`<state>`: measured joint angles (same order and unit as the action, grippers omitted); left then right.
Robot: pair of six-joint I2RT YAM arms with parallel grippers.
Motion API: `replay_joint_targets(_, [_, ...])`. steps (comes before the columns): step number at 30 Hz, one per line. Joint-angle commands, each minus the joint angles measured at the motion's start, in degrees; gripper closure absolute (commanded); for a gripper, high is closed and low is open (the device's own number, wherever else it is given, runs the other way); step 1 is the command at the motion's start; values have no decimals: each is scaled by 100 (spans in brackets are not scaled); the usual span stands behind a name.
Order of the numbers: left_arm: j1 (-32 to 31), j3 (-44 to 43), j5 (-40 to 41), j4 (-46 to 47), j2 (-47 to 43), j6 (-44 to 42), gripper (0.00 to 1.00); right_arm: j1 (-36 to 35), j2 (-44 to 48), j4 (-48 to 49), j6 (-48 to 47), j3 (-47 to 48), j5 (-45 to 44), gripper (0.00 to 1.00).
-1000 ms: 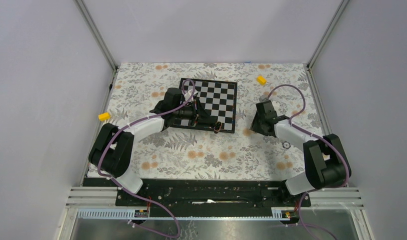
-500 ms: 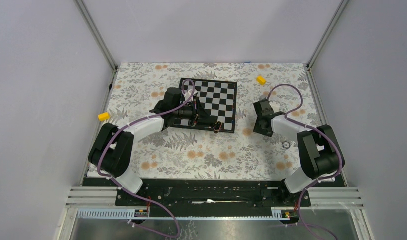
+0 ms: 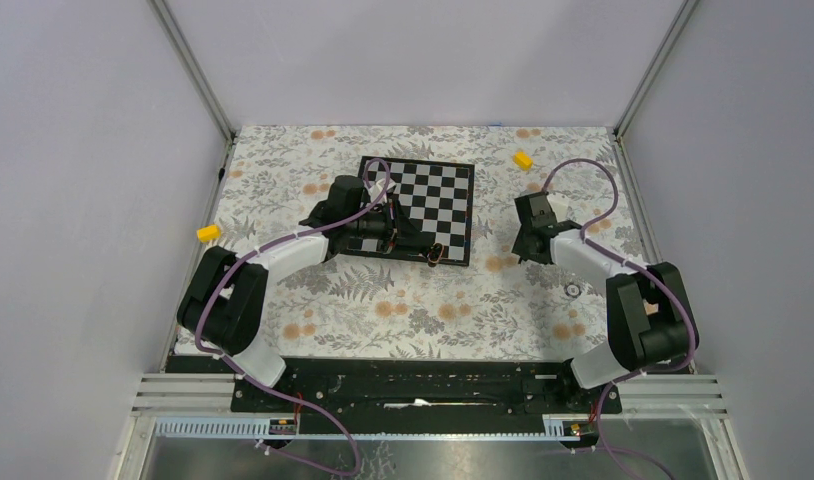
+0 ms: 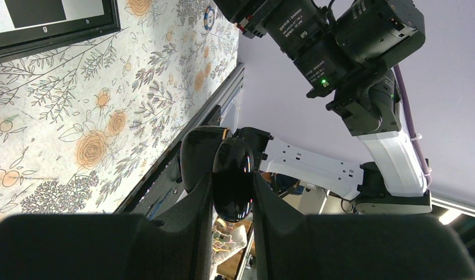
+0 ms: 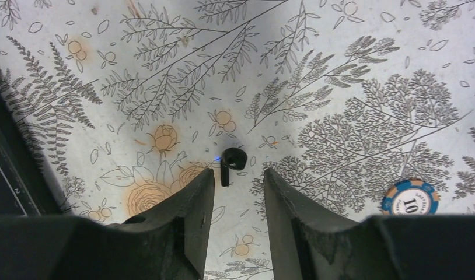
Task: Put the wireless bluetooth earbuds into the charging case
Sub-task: Pick up the left earbud from the center of the board.
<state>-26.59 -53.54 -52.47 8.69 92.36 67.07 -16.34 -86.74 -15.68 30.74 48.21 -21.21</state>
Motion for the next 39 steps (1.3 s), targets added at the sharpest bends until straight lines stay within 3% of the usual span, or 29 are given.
replay_joint_targets(1, [5, -228, -58, 234, -97, -49, 100, 13, -179, 183, 149, 172, 166, 57])
replay_joint_targets(16, [5, -192, -55, 143, -191, -89, 100, 76, -994, 228, -32, 470, 297, 61])
replay_joint_targets(30, [5, -199, -30, 109, -204, -97, 100, 78, -734, 264, -241, 173, 650, 65])
replay_joint_targets(39, [5, -192, -19, 107, -205, -97, 100, 78, -756, 81, -566, 212, 740, 61])
